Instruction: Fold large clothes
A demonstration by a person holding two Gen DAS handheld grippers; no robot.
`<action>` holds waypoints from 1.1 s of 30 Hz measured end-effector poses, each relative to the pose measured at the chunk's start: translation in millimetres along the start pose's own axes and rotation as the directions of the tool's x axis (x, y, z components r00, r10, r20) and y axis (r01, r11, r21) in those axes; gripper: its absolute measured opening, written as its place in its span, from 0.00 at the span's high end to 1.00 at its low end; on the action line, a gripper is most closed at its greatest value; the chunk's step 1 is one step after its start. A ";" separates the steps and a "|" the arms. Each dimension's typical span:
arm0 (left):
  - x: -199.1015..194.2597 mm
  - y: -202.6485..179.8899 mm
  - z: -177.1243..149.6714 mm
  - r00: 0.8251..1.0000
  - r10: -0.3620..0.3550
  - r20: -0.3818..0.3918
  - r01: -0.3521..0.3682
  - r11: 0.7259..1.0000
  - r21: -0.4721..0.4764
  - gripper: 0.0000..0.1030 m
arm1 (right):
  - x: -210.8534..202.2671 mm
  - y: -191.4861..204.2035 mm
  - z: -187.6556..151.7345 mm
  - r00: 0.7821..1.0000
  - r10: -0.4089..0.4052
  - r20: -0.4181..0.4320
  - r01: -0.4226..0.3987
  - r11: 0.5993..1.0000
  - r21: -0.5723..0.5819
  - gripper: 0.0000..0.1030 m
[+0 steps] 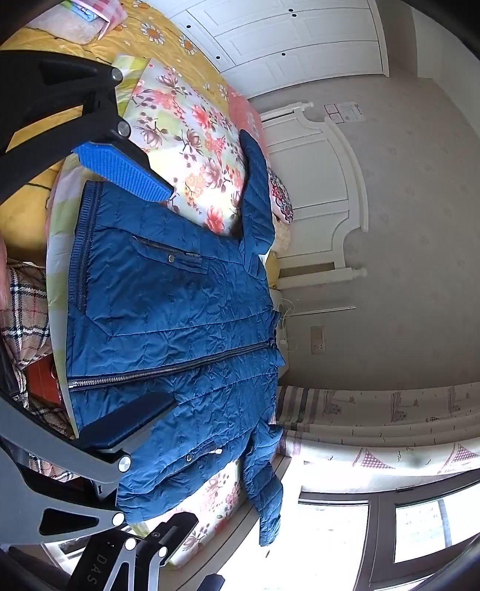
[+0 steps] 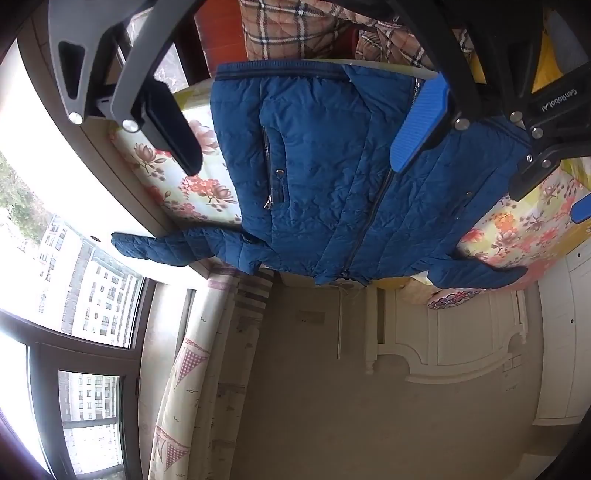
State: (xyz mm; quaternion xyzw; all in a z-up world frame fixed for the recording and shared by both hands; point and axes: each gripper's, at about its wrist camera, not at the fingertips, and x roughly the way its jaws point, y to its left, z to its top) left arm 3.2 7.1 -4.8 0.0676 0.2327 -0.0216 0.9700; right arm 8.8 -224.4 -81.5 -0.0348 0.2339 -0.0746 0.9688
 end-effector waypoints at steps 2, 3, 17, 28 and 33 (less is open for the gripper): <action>0.0 0.3 -0.2 1.000 -0.001 -0.001 0.001 1.000 0.001 0.04 | -0.2 0.0 -0.2 1.000 0.002 0.004 -0.002 1.000 0.002 0.02; -1.7 -0.5 -0.7 1.000 0.000 0.000 0.000 1.000 0.000 0.04 | -0.1 0.1 -0.3 1.000 0.003 0.003 -0.003 1.000 0.002 0.02; -3.6 -2.7 -6.6 1.000 -0.003 -0.005 0.003 1.000 -0.006 0.04 | 0.7 1.1 -1.5 1.000 0.006 -0.003 -0.006 1.000 0.003 0.02; -2.7 -0.5 -5.0 1.000 -0.005 -0.008 0.005 1.000 -0.009 0.04 | 0.8 2.0 -2.3 1.000 0.008 -0.005 -0.008 1.000 0.002 0.02; -5.7 -5.1 -7.9 1.000 -0.005 -0.007 0.005 1.000 -0.010 0.04 | 0.9 -2.0 -0.9 1.000 0.008 -0.006 -0.008 1.000 0.003 0.02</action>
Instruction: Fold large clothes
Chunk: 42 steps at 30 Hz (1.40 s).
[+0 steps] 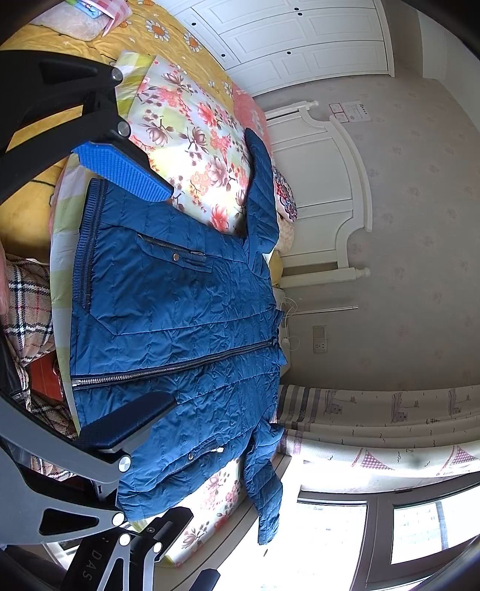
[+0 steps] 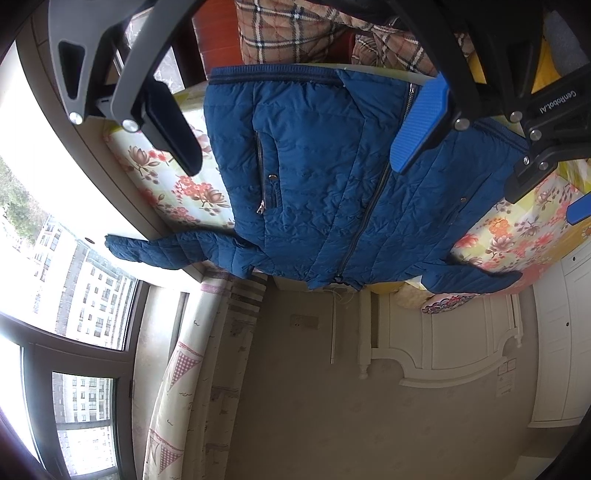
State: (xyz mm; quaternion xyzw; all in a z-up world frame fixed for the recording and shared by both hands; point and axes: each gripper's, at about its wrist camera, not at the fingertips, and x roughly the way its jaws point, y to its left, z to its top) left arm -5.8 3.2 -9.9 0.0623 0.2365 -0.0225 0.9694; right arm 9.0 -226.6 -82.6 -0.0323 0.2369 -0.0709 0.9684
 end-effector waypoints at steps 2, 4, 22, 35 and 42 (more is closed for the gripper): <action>3.2 5.5 3.2 1.000 -0.001 0.000 0.001 1.000 0.001 0.04 | 0.0 -2.1 0.7 1.000 0.001 -0.001 -0.001 1.000 0.000 0.02; 4.0 7.5 4.6 1.000 -0.001 0.000 0.001 1.000 0.000 0.04 | 1.8 3.3 -0.2 1.000 0.001 -0.001 -0.001 1.000 0.001 0.02; 4.1 9.2 4.2 1.000 -0.004 -0.001 0.004 1.000 -0.002 0.04 | 1.4 6.7 -3.6 1.000 0.003 -0.005 -0.003 1.000 0.002 0.02; 5.9 8.2 -0.4 1.000 -0.008 -0.014 0.008 1.000 -0.007 0.04 | 8.3 18.6 -12.1 1.000 0.010 -0.020 -0.010 1.000 0.006 0.02; 19.9 7.5 0.6 0.997 -0.046 -0.060 0.045 0.999 -0.020 0.04 | 21.1 -0.3 -5.6 0.997 0.036 -0.062 -0.033 0.998 0.054 0.02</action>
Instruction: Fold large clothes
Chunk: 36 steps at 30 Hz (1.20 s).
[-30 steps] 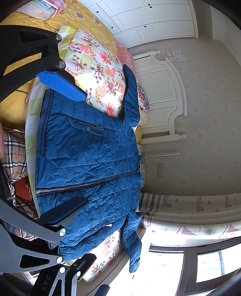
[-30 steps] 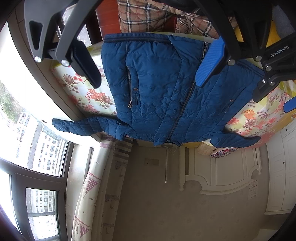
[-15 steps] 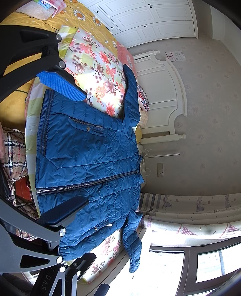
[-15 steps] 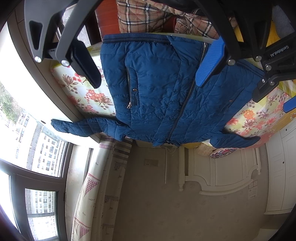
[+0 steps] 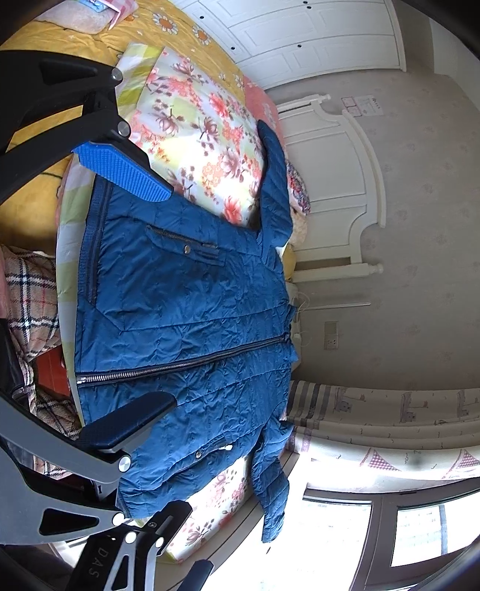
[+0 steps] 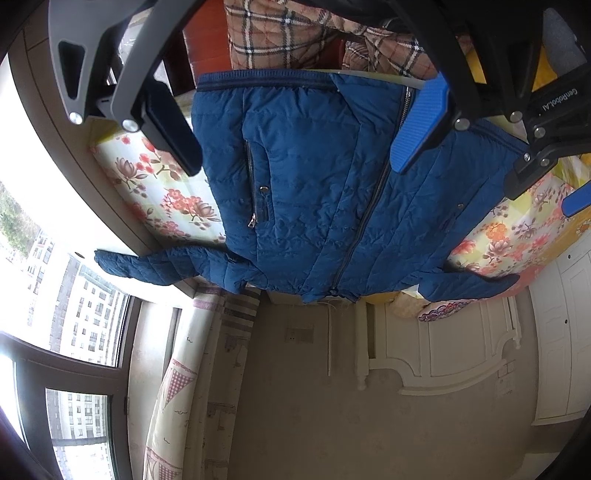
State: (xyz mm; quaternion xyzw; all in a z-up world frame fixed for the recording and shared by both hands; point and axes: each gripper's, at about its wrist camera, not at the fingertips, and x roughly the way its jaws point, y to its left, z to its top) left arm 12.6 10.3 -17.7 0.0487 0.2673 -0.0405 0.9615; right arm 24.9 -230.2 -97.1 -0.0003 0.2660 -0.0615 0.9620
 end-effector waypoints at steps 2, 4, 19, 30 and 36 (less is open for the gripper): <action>8.6 -0.7 2.4 1.000 -0.019 -0.017 0.020 1.000 0.002 0.04 | 7.7 -7.0 3.3 1.000 0.023 -0.004 -0.023 0.999 0.022 0.02; 22.4 -3.5 9.1 0.999 -0.036 -0.029 0.036 0.999 0.002 0.04 | 24.9 -17.4 8.6 0.998 0.059 0.004 -0.059 0.997 0.044 0.02; 332.4 -19.6 90.3 0.931 -0.094 -0.354 0.100 0.995 -0.002 0.04 | 276.0 -234.2 74.9 0.964 0.006 -0.264 0.138 0.841 0.523 0.02; 377.7 -6.6 76.7 0.914 -0.101 -0.392 0.104 0.994 -0.013 0.04 | 361.5 -314.3 113.3 0.957 -0.100 -0.271 0.257 0.724 0.640 0.05; 381.3 -5.0 76.6 0.910 -0.112 -0.399 0.108 0.994 -0.031 0.04 | 362.3 -303.5 140.5 0.969 -0.180 -0.171 0.247 0.770 0.588 0.71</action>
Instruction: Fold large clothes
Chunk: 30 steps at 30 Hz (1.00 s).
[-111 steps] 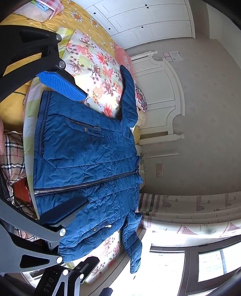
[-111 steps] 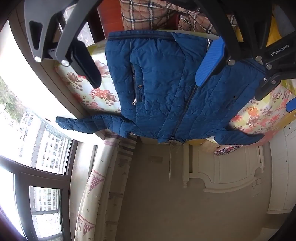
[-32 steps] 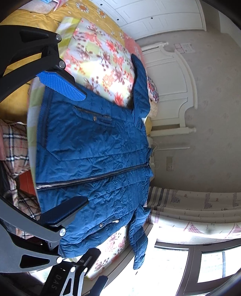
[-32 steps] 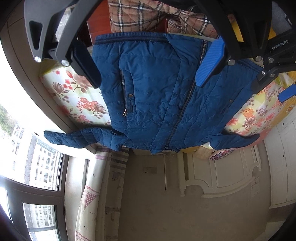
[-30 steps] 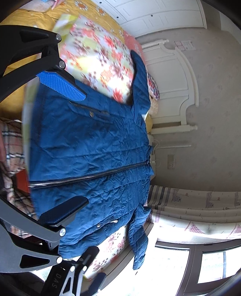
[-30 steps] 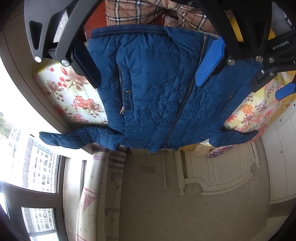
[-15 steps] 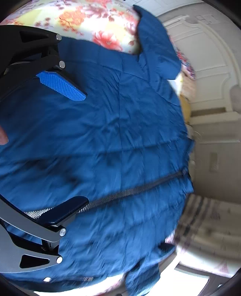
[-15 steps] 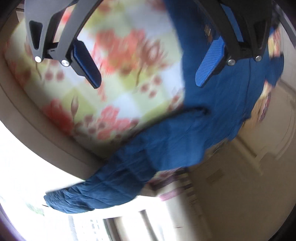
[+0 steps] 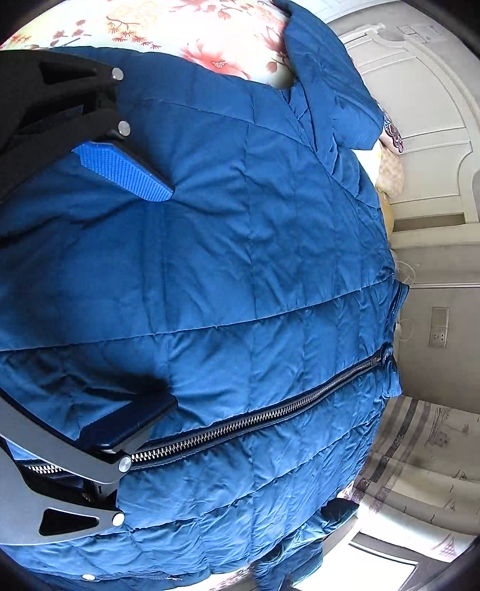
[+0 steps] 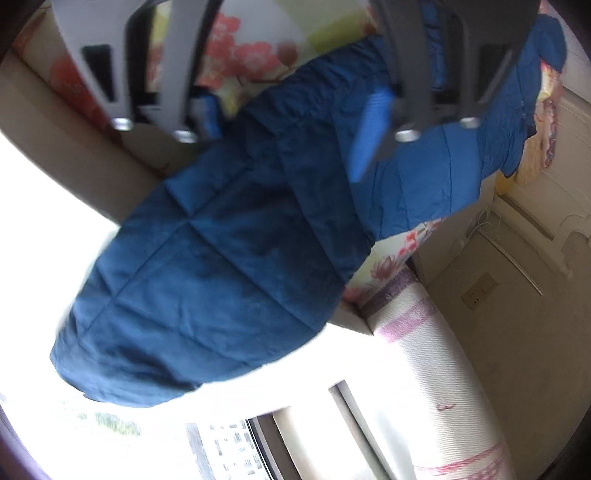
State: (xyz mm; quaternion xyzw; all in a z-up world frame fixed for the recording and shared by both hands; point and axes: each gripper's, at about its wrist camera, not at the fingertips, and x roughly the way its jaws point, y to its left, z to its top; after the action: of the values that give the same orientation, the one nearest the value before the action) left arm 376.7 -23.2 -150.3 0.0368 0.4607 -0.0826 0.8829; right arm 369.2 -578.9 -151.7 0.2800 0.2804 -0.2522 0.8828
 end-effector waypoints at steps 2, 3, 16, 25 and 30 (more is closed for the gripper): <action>0.0 -0.3 0.0 1.000 -0.001 0.004 0.001 1.000 -0.001 0.04 | -18.5 30.3 0.0 0.996 0.004 0.088 0.006 0.993 -0.114 0.83; -0.3 0.3 -0.5 1.000 -0.005 0.006 0.005 1.000 -0.003 0.04 | -26.6 49.7 -1.4 0.993 0.005 0.120 0.017 0.984 -0.176 0.83; -3.0 2.5 -2.3 1.000 -0.011 0.012 0.011 1.000 -0.008 0.04 | -27.4 269.8 -189.6 0.982 0.078 -0.171 -0.187 0.488 -0.852 0.34; -6.8 0.9 1.2 1.000 0.002 -0.002 -0.002 1.000 0.001 0.04 | -88.0 169.3 -149.2 0.891 0.275 -0.362 -0.437 0.738 -0.515 0.20; -49.8 -73.8 48.1 0.989 -0.044 0.144 0.007 0.969 0.246 0.07 | -106.1 75.5 -153.4 0.909 0.259 -0.328 -0.369 0.866 -0.339 0.20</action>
State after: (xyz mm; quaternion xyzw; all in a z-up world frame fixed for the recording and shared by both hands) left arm 374.2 -97.0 -81.1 0.1334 0.3806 -0.1527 0.9022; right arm 284.4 -396.7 -162.7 0.1710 0.3936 -0.0017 0.9032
